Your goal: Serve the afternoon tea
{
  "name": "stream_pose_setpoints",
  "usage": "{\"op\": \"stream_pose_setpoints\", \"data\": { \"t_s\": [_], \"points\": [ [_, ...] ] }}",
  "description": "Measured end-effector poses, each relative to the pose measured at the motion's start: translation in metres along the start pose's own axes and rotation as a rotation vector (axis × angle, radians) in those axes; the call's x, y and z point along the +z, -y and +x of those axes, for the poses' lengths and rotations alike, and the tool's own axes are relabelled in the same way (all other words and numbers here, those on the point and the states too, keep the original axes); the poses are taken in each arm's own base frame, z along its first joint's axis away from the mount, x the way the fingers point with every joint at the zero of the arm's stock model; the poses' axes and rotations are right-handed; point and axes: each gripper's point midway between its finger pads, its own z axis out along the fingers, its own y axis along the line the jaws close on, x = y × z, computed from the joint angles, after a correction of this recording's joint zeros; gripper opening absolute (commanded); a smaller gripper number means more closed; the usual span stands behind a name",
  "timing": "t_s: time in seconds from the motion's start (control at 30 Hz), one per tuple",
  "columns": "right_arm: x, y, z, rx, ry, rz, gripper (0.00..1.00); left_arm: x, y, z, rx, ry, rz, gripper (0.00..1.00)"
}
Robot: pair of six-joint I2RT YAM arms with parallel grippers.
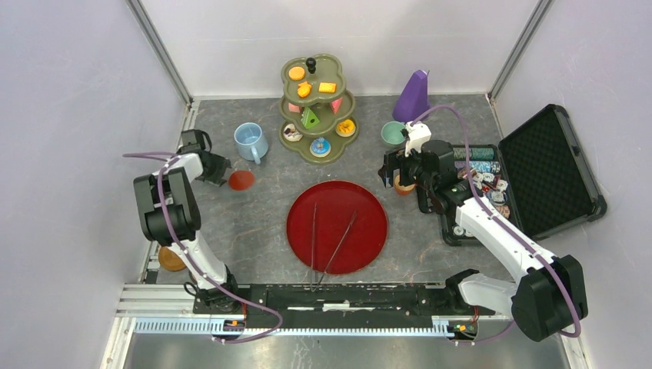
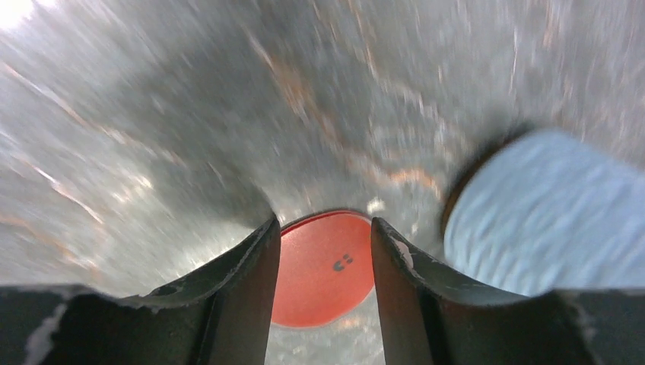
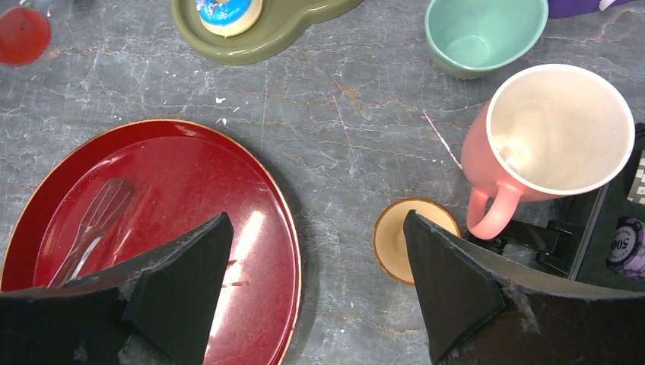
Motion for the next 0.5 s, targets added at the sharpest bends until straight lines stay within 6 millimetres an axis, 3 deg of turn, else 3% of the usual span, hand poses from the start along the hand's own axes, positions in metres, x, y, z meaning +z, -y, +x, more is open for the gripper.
{"op": "stream_pose_setpoints", "data": {
  "t_s": [0.17,0.3,0.5],
  "points": [
    [0.000,-0.001,0.000,0.001,0.000,-0.003,0.90,-0.014,0.010,0.060,0.092,-0.085,0.074,0.54],
    [0.000,-0.002,0.000,0.005,-0.002,-0.010,0.90,-0.025,0.011,0.097,0.127,-0.153,0.120,0.55],
    [0.000,-0.003,0.002,0.008,-0.006,-0.017,0.91,-0.032,0.005,0.101,0.117,-0.156,0.134,0.54]
  ]
}}
